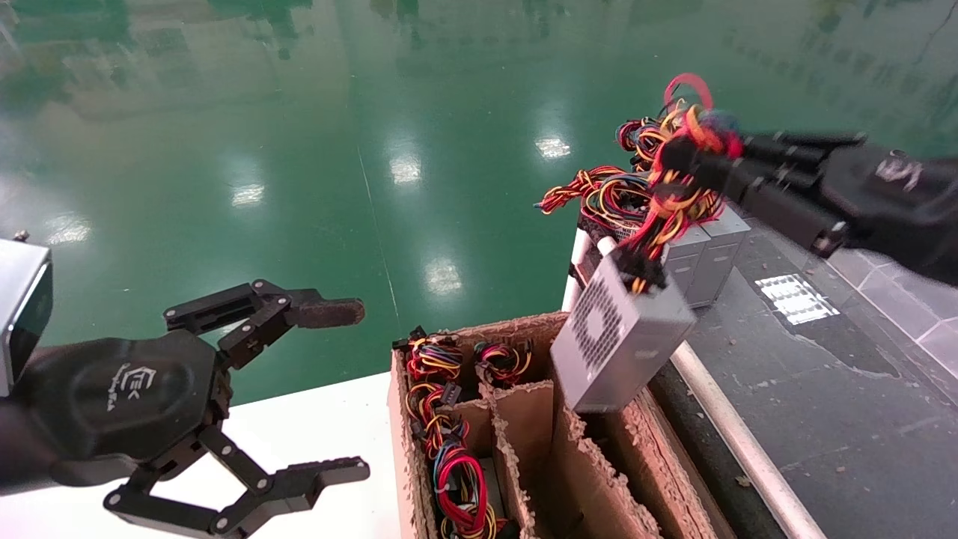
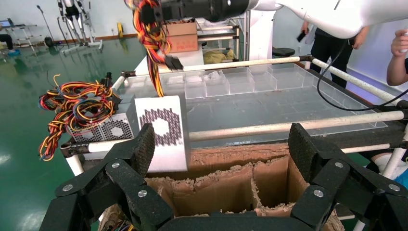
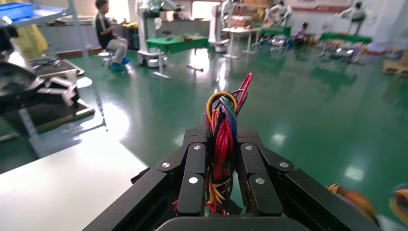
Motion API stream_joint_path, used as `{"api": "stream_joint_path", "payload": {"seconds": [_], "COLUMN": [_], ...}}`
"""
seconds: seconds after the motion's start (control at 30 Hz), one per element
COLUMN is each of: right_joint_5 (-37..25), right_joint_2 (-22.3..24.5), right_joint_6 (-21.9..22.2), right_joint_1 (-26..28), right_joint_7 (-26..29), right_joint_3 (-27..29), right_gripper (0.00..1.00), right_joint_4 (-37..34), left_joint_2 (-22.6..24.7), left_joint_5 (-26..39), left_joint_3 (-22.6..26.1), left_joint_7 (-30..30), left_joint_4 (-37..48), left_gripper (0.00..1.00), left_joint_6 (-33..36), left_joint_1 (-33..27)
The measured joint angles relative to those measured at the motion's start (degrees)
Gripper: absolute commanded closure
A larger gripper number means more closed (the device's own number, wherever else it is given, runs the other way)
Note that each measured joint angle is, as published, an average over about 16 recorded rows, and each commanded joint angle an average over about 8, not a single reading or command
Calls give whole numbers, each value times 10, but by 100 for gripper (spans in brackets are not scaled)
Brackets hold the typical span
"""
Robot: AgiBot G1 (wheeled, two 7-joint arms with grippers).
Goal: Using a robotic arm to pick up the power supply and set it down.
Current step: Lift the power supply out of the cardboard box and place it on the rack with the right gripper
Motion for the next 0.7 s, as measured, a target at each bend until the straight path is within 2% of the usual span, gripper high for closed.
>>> {"api": "stream_joint_path", "payload": {"seconds": [0.7], "right_joint_5": [-45], "right_joint_2": [47], "right_joint_6": [-56], "right_joint_1": [91], "right_joint_7": [-60], "right_joint_3": [0], "right_gripper": [100], "right_joint_4": [-145], "left_joint_2": [0], "left_joint_5": [0], "left_joint_3": [0], "left_joint_7": [0], "left_joint_4": [0], "left_gripper": [0], "left_joint_6": [0], "left_joint_1": [0]}}
